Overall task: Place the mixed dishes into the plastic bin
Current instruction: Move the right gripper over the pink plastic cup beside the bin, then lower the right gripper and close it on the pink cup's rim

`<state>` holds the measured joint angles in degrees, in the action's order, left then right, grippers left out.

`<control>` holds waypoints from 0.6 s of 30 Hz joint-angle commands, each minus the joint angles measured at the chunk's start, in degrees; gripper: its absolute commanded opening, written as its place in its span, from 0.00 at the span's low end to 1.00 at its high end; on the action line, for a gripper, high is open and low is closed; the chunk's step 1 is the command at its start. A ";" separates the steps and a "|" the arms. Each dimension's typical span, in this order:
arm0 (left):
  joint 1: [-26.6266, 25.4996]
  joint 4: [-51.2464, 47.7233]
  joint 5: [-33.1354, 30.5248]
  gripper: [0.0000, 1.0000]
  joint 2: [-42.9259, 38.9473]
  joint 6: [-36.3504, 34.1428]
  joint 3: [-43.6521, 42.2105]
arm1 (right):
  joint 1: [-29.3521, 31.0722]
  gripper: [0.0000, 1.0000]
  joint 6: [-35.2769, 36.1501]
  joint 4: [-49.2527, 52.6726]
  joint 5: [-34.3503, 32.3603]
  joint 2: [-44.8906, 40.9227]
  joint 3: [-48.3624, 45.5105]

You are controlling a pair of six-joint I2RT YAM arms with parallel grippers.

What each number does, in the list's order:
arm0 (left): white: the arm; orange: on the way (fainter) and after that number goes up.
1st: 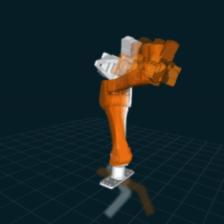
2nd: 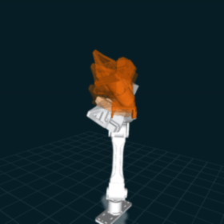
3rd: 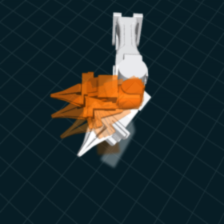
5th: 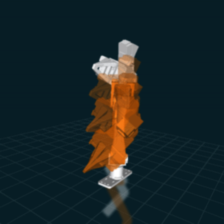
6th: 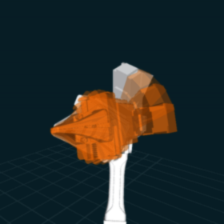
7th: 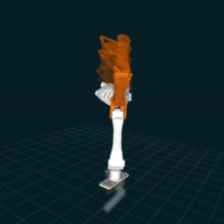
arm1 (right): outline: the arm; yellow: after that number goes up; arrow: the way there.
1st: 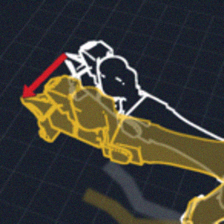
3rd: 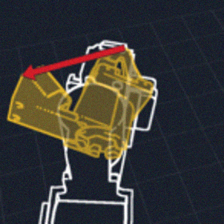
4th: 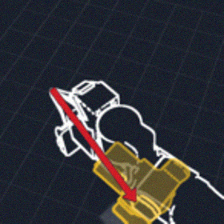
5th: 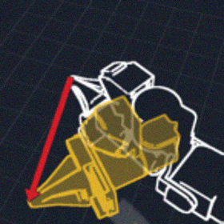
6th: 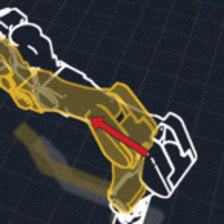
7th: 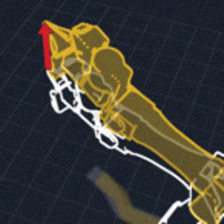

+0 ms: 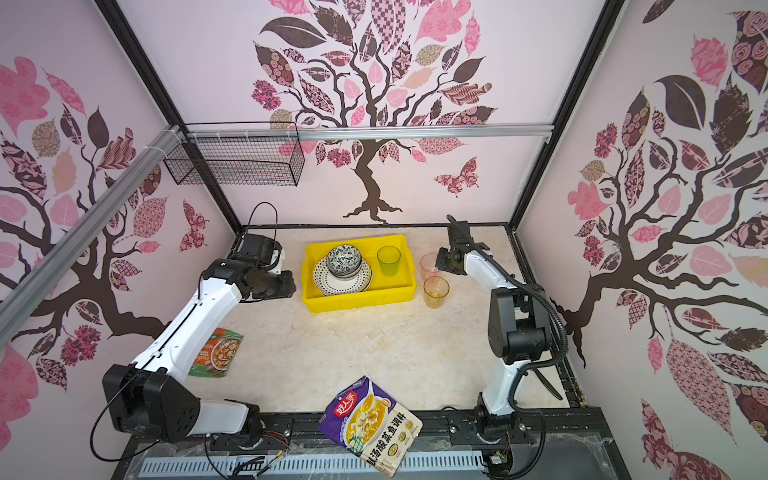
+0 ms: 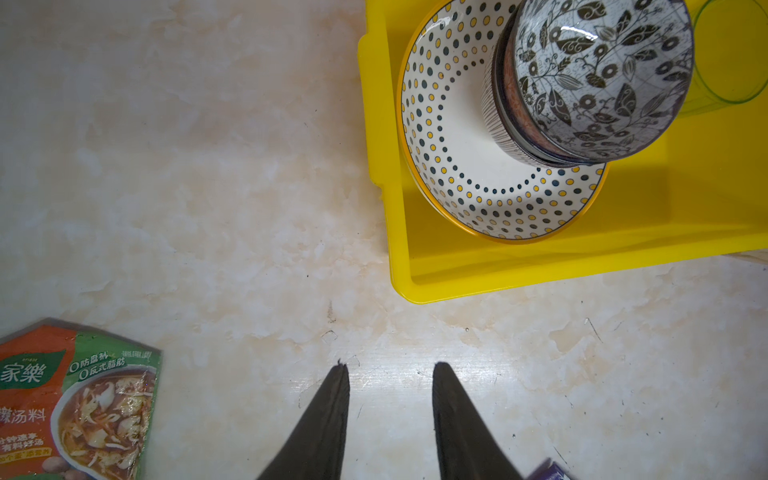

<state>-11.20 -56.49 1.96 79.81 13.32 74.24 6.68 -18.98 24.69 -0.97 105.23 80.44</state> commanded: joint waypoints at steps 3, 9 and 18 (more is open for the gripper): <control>-0.13 -0.66 -0.24 0.38 1.47 -0.27 1.05 | -0.17 0.31 1.05 0.88 -1.24 2.97 3.22; -0.22 -0.87 -0.11 0.38 2.07 -0.15 1.61 | -0.17 0.29 0.94 1.06 -0.38 4.62 4.17; -0.18 -0.91 -0.21 0.38 2.24 -0.31 1.72 | 0.00 0.25 0.60 1.19 1.38 6.50 4.90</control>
<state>-11.20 -56.95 1.96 81.58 13.32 74.32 6.68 -18.35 24.71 -0.56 109.19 82.98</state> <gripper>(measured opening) 0.376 0.254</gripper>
